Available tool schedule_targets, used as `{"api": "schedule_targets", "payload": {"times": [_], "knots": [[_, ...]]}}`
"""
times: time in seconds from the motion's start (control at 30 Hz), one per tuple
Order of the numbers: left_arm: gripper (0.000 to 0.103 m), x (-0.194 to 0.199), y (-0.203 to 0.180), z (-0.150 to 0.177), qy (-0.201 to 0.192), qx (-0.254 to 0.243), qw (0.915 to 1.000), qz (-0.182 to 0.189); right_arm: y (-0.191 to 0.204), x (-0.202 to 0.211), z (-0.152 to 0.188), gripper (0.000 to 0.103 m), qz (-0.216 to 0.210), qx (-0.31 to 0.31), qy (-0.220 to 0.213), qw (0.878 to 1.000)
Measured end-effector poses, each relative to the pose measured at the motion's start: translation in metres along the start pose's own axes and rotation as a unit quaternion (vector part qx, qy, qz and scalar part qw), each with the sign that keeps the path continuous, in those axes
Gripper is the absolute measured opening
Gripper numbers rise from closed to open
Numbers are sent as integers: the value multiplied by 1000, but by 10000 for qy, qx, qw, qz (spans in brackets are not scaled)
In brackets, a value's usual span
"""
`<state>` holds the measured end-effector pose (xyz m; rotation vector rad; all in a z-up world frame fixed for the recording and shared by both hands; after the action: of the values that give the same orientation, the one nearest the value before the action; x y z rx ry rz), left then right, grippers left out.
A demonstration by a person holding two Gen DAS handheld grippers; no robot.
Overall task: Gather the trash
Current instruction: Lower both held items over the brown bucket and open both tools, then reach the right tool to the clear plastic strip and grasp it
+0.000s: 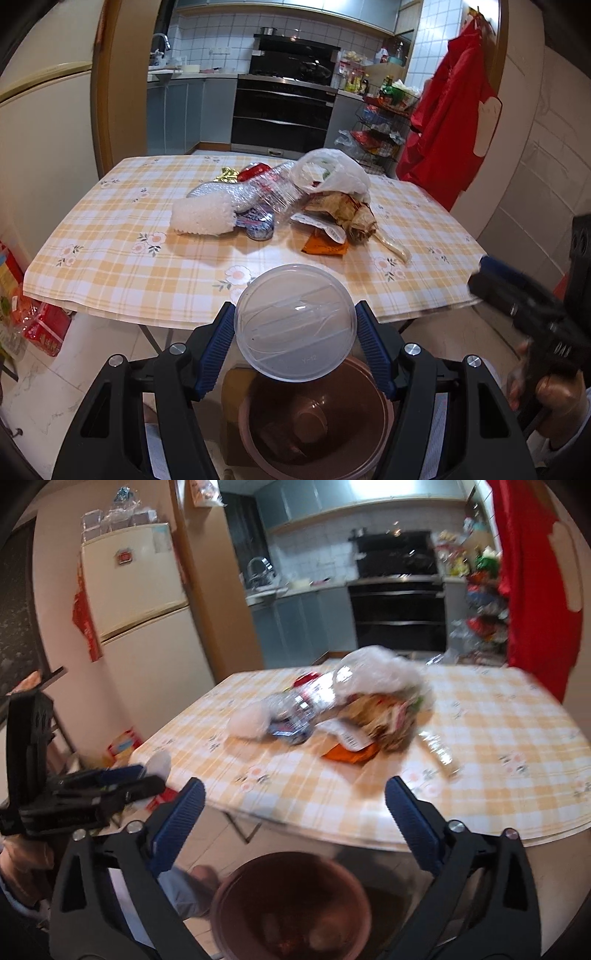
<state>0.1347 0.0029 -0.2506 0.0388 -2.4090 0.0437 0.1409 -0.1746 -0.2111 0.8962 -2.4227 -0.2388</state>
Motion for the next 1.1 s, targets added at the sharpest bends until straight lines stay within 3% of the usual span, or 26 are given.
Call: {"api": "schedule_targets", "payload": {"times": [0.23,0.3,0.37,0.57,1.1], "knots": [[65,-5,-17,9,143,-179,9997,115,-25,15,-7,97,470,-91,-300,9984],[72,-4,-21,10,164,-181,9995,207,-34,19,-7,97,639,-103,-348,9973],[86,-3,-23,10,139,-138,9995,266,-38,21,-6,97,722,-133,-363,9966],[93,-5,-14,8,75,-84,9999,66,-48,17,4,97,903,-267,-221,9953],[97,-18,16,12,122,234,9993,-283,-58,3,16,97,977,-398,101,9944]]}}
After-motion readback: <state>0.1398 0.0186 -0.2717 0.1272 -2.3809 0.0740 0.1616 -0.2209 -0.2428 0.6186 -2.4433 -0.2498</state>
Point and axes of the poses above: each gripper's, at about its wrist camera, not at the fingertips, and x roughly against the way its jaws point, y to its left, z to its underside, the point moved 10 cm from there along -x, roughly the way its jaws point, and after that the axes turned 13 degrees about -z, right-handed, at the moved point
